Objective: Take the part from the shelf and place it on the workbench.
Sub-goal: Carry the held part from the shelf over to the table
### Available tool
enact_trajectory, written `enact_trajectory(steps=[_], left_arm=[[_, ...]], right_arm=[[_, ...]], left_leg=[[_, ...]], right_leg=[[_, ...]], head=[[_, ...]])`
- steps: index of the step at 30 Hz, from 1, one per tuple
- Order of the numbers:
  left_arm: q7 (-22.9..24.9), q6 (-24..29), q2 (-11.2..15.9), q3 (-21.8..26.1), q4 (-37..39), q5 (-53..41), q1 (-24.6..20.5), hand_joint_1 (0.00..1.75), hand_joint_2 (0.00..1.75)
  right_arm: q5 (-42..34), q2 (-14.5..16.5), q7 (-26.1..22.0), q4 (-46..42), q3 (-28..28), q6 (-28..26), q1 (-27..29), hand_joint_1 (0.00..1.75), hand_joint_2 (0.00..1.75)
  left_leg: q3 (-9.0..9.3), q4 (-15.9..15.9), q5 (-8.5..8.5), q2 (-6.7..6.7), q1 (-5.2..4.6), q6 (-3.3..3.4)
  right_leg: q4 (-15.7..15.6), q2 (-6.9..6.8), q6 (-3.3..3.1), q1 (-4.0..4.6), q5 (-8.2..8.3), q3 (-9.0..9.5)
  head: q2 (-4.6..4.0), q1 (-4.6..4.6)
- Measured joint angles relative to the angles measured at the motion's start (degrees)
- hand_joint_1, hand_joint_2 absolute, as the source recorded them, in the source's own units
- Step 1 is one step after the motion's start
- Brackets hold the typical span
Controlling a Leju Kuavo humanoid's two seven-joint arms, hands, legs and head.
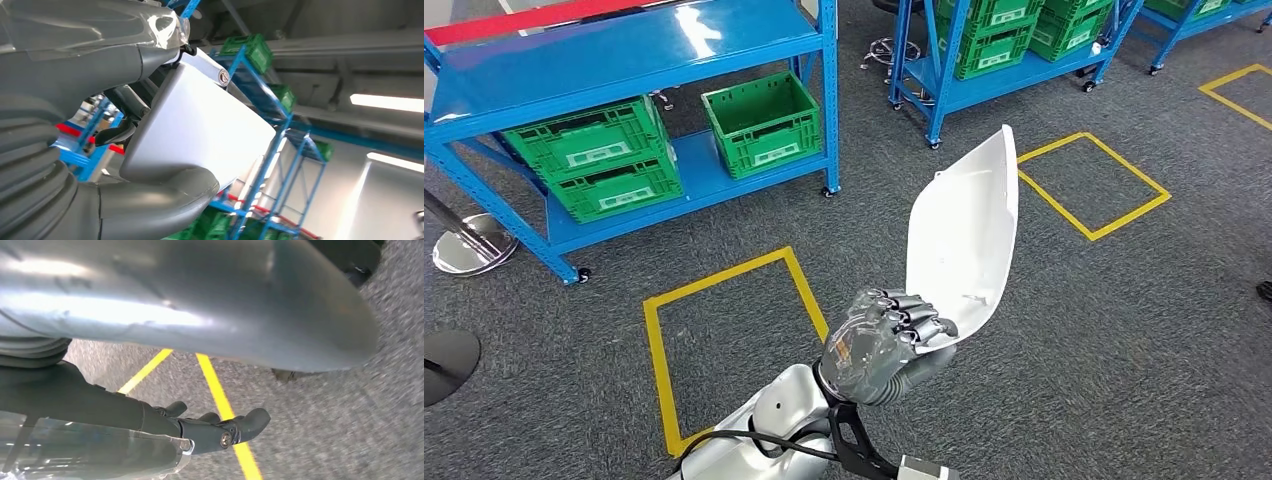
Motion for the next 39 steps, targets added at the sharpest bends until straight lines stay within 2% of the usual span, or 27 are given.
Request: enact_trajectory(steps=[1,2,4,5,7,9,10,12,13,15,16,17,18,19,20,21,22,23,25,26,28,30,32,34,35,36,39], left_arm=[[0.0,0.0,0.0,0.0,0.1,0.0,0.0,1.75,1.75],[0.0,0.1,0.1,0.0,0.2,0.0,0.0,1.75,1.75],[0.0,0.1,0.2,0.0,0.4,0.0,0.0,1.75,1.75],[0.0,0.1,0.2,-0.1,0.5,0.0,0.0,1.75,1.75],[0.0,0.1,0.2,-0.1,0.5,0.0,0.0,1.75,1.75],[0.0,0.1,0.2,-0.1,0.5,-0.1,0.0,1.75,1.75],[0.1,0.2,0.2,-0.1,0.5,-0.1,0.0,1.75,1.75],[0.2,0.2,0.1,-0.1,0.5,-0.4,0.0,1.75,1.75],[0.3,0.3,0.1,-0.1,0.5,-0.4,0.0,1.75,1.75],[0.5,0.3,0.1,0.0,0.4,-0.6,0.0,1.75,1.75],[0.7,0.3,0.2,0.0,0.4,-0.7,0.0,1.75,1.75],[0.8,0.2,0.4,0.0,0.4,-0.9,0.0,1.75,1.75],[0.9,0.1,0.6,0.0,0.4,-1.1,0.1,1.75,1.75],[0.9,-0.1,0.7,0.0,0.4,-1.2,0.2,1.75,1.75],[1.0,-0.3,0.8,0.0,0.4,-1.3,0.3,1.75,1.75],[1.0,-0.4,0.9,0.0,0.4,-1.4,0.4,1.75,1.75],[1.0,-0.5,0.9,0.0,0.4,-1.6,0.4,1.75,1.75],[1.1,-0.6,0.9,0.0,0.3,-1.7,0.4,1.75,1.75],[1.2,-0.7,0.9,0.0,0.2,-1.9,0.4,1.75,1.75],[1.3,-0.8,0.9,0.0,0.2,-2.1,0.3,1.75,1.75],[1.4,-1.0,0.8,0.0,0.0,-2.3,0.3,1.75,1.75],[1.5,-1.2,0.5,0.0,-0.2,-2.5,0.3,1.75,1.75],[1.5,-1.5,0.3,0.0,-0.3,-2.5,0.3,1.75,1.75],[1.5,-1.7,0.4,-0.1,-0.2,-2.5,0.5,1.75,1.75],[1.5,-1.7,0.4,-0.1,-0.2,-2.5,0.5,1.75,1.75],[1.5,-1.7,0.4,-0.2,-0.2,-2.5,0.6,1.75,1.75],[1.5,-1.6,0.3,-0.2,-0.2,-2.5,0.5,1.75,1.75]], right_arm=[[0.0,0.0,0.0,0.0,0.0,0.0,-0.1,0.0,0.0],[0.0,0.0,0.0,0.0,0.0,0.0,-0.1,0.0,0.0],[0.0,-0.1,0.0,0.0,0.0,0.0,-0.1,0.0,0.0],[0.0,-0.1,0.0,0.0,0.0,0.0,0.0,0.0,0.0],[0.0,-0.2,0.0,0.0,0.0,0.0,0.1,0.0,0.0],[0.0,-0.2,0.0,0.0,0.0,0.0,0.0,0.0,0.0],[0.1,-0.2,0.0,0.0,0.0,0.0,0.0,0.0,0.0],[0.3,-0.2,0.0,0.0,0.0,0.0,0.0,0.0,0.0],[0.4,-0.1,0.1,0.0,0.0,0.1,0.0,0.0,0.0],[0.6,-0.2,0.2,0.0,0.0,0.1,-0.1,0.0,0.0],[0.8,-0.2,0.2,0.0,0.0,0.1,-0.1,0.0,0.0],[0.8,-0.2,0.3,0.0,0.0,0.2,-0.2,0.0,0.0],[0.9,-0.2,0.3,0.0,0.0,0.2,-0.3,0.0,0.0],[0.9,-0.2,0.3,0.0,0.0,0.3,-0.3,0.0,0.0],[0.9,-0.2,0.4,0.0,0.0,0.3,-0.2,0.0,0.0],[0.9,-0.3,0.5,0.0,0.0,0.3,-0.2,0.0,0.0],[0.9,-0.3,0.5,0.0,0.0,0.4,-0.2,0.0,0.0],[1.0,-0.2,0.5,0.0,0.0,0.4,-0.2,0.0,0.0],[1.1,-0.1,0.6,-0.1,0.0,0.3,-0.4,0.0,0.0],[1.1,0.0,0.6,-0.1,0.0,0.3,-0.5,0.0,0.0],[1.0,0.0,0.5,-0.1,0.0,0.2,-0.4,0.0,0.0],[0.8,0.0,0.3,-0.1,0.0,0.0,-0.3,0.0,0.0],[0.4,-0.1,0.1,-0.1,0.0,-0.2,-0.3,0.0,0.0],[0.3,-0.1,0.1,-0.1,0.0,-0.5,-0.2,0.0,0.0],[0.4,-0.1,0.0,-0.1,0.0,-0.6,-0.1,0.0,0.0],[0.4,-0.1,0.0,-0.1,0.0,-0.7,0.1,0.0,0.0],[0.7,-0.2,-0.1,-0.1,0.0,-0.9,0.1,0.0,0.0]], left_leg=[[-0.03,0.0,0.03,1.0,-0.05,0.05],[-0.09,0.0,0.02,2.06,-0.07,0.08],[-0.2,0.0,-0.01,4.14,-0.09,0.07],[-0.21,0.1,-0.04,5.03,-0.08,0.02],[-0.18,0.3,-0.27,6.49,-0.08,-0.34],[-0.3,0.8,-0.71,7.58,-0.43,-1.01],[-0.34,1.0,-0.83,8.01,-0.64,-1.32],[-0.32,1.1,-0.9,8.81,-0.66,-1.77],[-0.39,1.2,-1.18,8.31,-0.49,-2.11],[-1.64,4.1,-3.47,5.46,-0.15,-2.7],[-3.13,7.4,-5.4,3.65,-0.04,-2.87],[-4.97,11.5,-7.36,2.61,-0.02,-2.89],[-6.76,15.2,-8.79,2.19,-0.04,-2.86],[-7.91,17.5,-9.25,2.04,-0.06,-2.77],[-7.97,17.4,-8.55,1.94,-0.08,-2.59],[-6.94,15.3,-6.92,1.66,-0.11,-2.32],[-5.04,11.4,-4.76,0.67,-0.13,-1.9],[-3.03,7.4,-3.07,-1.08,-0.14,-1.39],[-0.55,2.2,-1.61,-3.92,-0.23,-0.8],[-0.28,1.5,-1.72,-4.28,-0.37,-0.7],[0.05,1.1,-1.35,-2.82,-0.47,-0.49],[0.38,0.6,-0.79,-0.95,-0.23,-0.06],[0.32,0.4,-0.6,1.16,-0.16,0.16],[0.19,0.4,-0.63,3.31,-0.22,0.17],[0.15,0.5,-0.66,4.27,-0.2,0.14],[0.14,0.5,-0.72,5.12,-0.17,0.06],[0.14,0.9,-1.22,7.07,-0.36,-0.7]], right_leg=[[3.4,-1.77,0.3,0.09,-1.85,-1.62],[7.4,-2.61,0.64,0.03,-3.71,-3.43],[12.3,-3.14,1.16,-0.16,-5.23,-5.34],[11.5,-3.38,1.3,-0.28,-4.5,-4.6],[4.0,-5.07,1.46,-0.48,-1.52,-0.19],[-2.3,-7.16,0.99,-0.42,0.2,3.37],[-3.4,-7.65,0.61,-0.3,0.28,3.9],[-3.3,-6.55,-0.31,-0.09,0.33,3.58],[-3.3,-6.01,-0.63,-0.11,0.44,3.44],[-3.3,-4.77,-1.31,-0.31,0.78,3.24],[-3.4,-4.11,-1.57,-0.36,0.93,3.09],[-3.3,-3.41,-1.8,-0.32,1.08,2.89],[-3.3,-2.66,-1.96,-0.25,1.21,2.7],[-3.3,-1.88,-2.04,-0.18,1.33,2.55],[-3.3,-1.06,-2.05,-0.12,1.44,2.46],[-3.3,-0.21,-1.98,-0.07,1.57,2.43],[-3.3,0.63,-1.88,-0.09,1.7,2.41],[-3.3,1.38,-1.71,-0.07,1.84,2.34],[-3.3,2.75,-1.17,-0.28,2.2,1.95],[-3.4,3.46,-0.74,-0.45,2.44,1.7],[-3.4,4.41,0.08,-0.78,2.86,1.17],[-1.3,2.04,0.54,-0.52,1.6,-0.18],[5.2,-1.61,0.91,-0.25,-1.94,-3.3],[11.7,-2.93,1.33,-0.29,-4.48,-6.01],[12.2,-3.21,1.45,-0.34,-4.36,-5.95],[10.4,-3.55,1.5,-0.4,-3.33,-4.66],[-0.8,-6.25,1.16,-0.31,0.39,2.08]], head=[[0.0,0.16],[0.0,0.29],[0.0,0.34],[0.0,0.37],[0.0,0.37],[0.0,0.37],[0.0,0.32],[0.0,0.15],[0.0,0.16],[0.0,0.11],[0.0,0.1],[0.0,0.08],[0.0,0.08],[0.0,0.08],[0.0,0.09],[0.0,0.09],[0.0,0.09],[0.0,0.14],[0.0,0.12],[0.0,0.07],[0.0,-0.03],[0.0,0.23],[0.0,0.55],[0.0,0.6],[0.0,0.63],[0.0,0.62],[0.0,0.56]])
